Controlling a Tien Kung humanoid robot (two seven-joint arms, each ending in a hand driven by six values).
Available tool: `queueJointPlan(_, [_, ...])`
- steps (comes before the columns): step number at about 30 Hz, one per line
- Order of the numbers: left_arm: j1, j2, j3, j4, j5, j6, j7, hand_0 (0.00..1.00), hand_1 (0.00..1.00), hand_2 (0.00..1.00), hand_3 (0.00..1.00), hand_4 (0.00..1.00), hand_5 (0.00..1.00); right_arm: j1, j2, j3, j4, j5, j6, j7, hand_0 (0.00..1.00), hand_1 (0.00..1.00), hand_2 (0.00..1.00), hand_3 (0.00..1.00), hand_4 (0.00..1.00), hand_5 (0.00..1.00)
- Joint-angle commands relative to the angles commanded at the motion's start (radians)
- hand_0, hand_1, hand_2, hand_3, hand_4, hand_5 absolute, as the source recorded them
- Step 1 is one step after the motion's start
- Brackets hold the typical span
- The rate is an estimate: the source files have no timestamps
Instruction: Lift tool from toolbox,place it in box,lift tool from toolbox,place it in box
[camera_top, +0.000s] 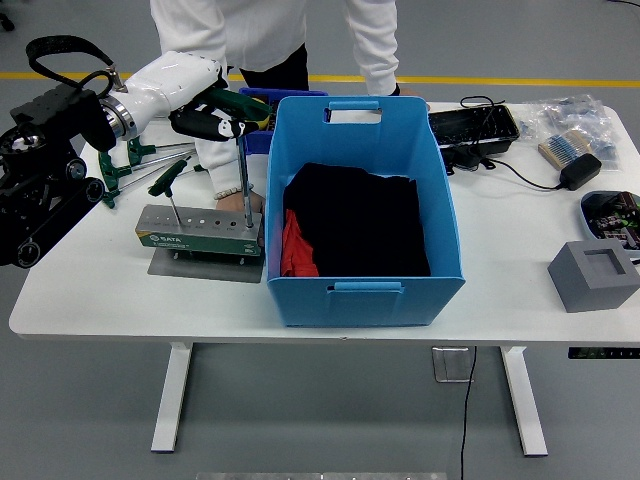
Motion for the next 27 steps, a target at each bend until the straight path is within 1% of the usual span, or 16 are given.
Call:
queueJointPlan(2, [-0.014, 0.01, 0.006, -0.007, 0.0, -0.003, 0.0, 0.077, 0.002, 0.002, 0.015, 0.756, 0.612, -0.001, 0.0, 0.003, 0.0, -0.005, 0.0, -0.001, 0.74, 0.745, 0.799, 0.655, 0.903, 0.75])
queueJointPlan(3, [-0.02, 0.014, 0.01, -0.011, 0.001, -0.005, -0.001, 0.079, 0.002, 0.002, 0.017, 0.736, 0.585, -0.001, 0.0, 0.004, 0.0, -0.005, -0.001, -0.001, 0.739, 0.743, 0.798, 0.655, 0.903, 0.751])
queueJointPlan(8, [-0.057, 0.035, 0.017, -0.039, 0.006, -0.011, -0.004, 0.079, 0.002, 0.002, 0.017, 0.736, 0.585, -0.001, -0.002, 0.006, 0.0, -0.009, -0.001, -0.002, 0.739, 0.743, 0.798, 0.655, 0.903, 0.751])
queueJointPlan(9, [-0.063, 0.039, 0.016, -0.044, 0.008, -0.012, -0.004, 0.079, 0.002, 0.002, 0.018, 0.723, 0.57, -0.001, -0.002, 0.006, 0.0, -0.009, -0.001, -0.002, 0.738, 0.741, 0.798, 0.653, 0.903, 0.752])
queueJointPlan(14, [-0.09, 0.051, 0.003, -0.062, 0.019, -0.016, -0.003, 0.079, 0.002, 0.002, 0.018, 0.723, 0.57, -0.001, -0.003, 0.006, -0.001, -0.009, -0.001, -0.001, 0.738, 0.741, 0.798, 0.653, 0.903, 0.752])
queueJointPlan(18, [-0.108, 0.046, -0.035, -0.08, 0.027, -0.019, 0.0, 0.08, 0.002, 0.002, 0.02, 0.711, 0.557, 0.0, -0.005, 0.009, -0.001, -0.016, -0.002, -0.002, 0.737, 0.741, 0.797, 0.651, 0.902, 0.751])
queueJointPlan(21, [-0.122, 0.036, -0.069, -0.103, 0.023, -0.019, 0.002, 0.08, 0.002, 0.002, 0.019, 0.71, 0.555, 0.001, -0.006, 0.008, -0.001, -0.015, -0.002, -0.001, 0.737, 0.74, 0.796, 0.65, 0.902, 0.751])
queueJointPlan(24, [-0.134, 0.017, -0.102, -0.132, 0.005, -0.015, 0.007, 0.08, 0.002, 0.002, 0.019, 0.71, 0.555, 0.002, -0.007, 0.007, -0.001, -0.013, -0.003, 0.0, 0.737, 0.74, 0.796, 0.65, 0.902, 0.751])
queueJointPlan(27, [-0.139, -0.008, -0.102, -0.155, -0.023, -0.01, 0.011, 0.08, 0.002, 0.002, 0.018, 0.708, 0.55, 0.003, -0.008, 0.008, 0.0, -0.014, -0.003, 0.0, 0.735, 0.739, 0.796, 0.65, 0.901, 0.751])
